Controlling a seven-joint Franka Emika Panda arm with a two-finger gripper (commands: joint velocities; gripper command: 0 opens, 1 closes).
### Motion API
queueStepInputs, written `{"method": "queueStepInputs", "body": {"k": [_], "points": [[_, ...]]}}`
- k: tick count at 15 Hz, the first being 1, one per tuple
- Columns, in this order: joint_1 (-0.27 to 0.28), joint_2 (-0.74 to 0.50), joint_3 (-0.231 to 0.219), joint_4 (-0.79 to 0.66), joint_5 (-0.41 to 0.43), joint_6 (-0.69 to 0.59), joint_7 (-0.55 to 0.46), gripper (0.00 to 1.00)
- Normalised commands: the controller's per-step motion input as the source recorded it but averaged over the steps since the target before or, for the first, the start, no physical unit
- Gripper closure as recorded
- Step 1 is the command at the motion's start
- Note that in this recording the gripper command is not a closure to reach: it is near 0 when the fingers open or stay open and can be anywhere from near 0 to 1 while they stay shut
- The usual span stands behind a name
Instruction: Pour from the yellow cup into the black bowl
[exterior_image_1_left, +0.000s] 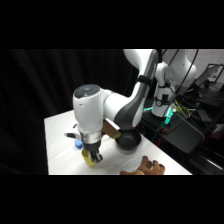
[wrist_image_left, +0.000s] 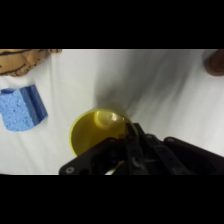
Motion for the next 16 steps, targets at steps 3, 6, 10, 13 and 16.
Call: {"method": "queueStepInputs", "body": {"k": [3, 6, 10, 13, 16], "points": [[-0.017, 0.08, -0.010, 0.13, 0.014, -0.15, 0.04, 0.18], [-0.037, 0.07, -0.003, 0.13, 0.036, -0.14, 0.01, 0.18], [-0.044, 0.04, -0.002, 0.16, 0.061, -0.19, 0.00, 0.00], [-0.039, 0.01, 0.007, 0.14, 0.067, -0.20, -0.01, 0.00], [-0.021, -0.01, 0.005, 0.12, 0.054, -0.17, 0.00, 0.00]]}}
